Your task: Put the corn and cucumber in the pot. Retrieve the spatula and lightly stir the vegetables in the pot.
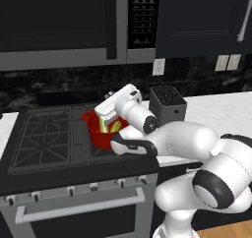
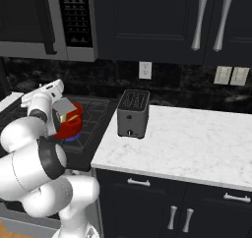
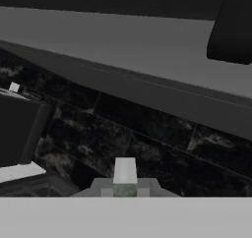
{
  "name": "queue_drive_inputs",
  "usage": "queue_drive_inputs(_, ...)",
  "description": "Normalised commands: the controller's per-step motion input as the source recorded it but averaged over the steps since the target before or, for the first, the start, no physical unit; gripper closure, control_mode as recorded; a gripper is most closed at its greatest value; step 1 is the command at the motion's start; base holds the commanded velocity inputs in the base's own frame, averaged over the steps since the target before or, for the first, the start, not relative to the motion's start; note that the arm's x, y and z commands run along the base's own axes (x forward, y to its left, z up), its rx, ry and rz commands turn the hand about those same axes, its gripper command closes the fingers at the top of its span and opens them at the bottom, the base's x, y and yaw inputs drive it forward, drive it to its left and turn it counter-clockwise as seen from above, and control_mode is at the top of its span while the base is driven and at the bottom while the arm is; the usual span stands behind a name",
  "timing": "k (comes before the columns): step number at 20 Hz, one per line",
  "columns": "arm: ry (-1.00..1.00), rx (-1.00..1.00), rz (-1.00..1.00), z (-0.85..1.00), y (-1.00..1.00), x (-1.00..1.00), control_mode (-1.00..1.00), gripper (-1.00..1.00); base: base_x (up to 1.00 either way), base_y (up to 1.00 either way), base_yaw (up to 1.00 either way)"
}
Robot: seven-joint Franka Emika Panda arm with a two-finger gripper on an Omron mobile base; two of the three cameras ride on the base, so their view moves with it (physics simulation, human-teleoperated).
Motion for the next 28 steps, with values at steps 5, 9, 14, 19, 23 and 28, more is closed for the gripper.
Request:
queue_drive_inputs(5,0.0,-0.02,0.06,-0.15,0.07,0.19,-1.0,1.0,0.0,0.0,0.0)
queue_drive_inputs(9,0.0,-0.02,0.06,-0.12,0.13,0.08,-1.0,1.0,0.0,0.0,0.0)
queue_drive_inputs(14,0.0,-0.03,0.05,-0.15,0.17,0.02,-1.0,1.0,0.0,0.0,0.0)
queue_drive_inputs(19,0.0,-0.04,0.05,-0.24,0.11,0.0,-1.0,1.0,0.0,0.0,0.0)
queue_drive_inputs(23,0.02,-0.07,0.02,-0.4,0.02,0.0,-1.0,1.0,0.0,0.0,0.0)
queue_drive_inputs(28,0.06,-0.04,0.03,-0.47,0.0,0.0,-1.0,1.0,0.0,0.0,0.0)
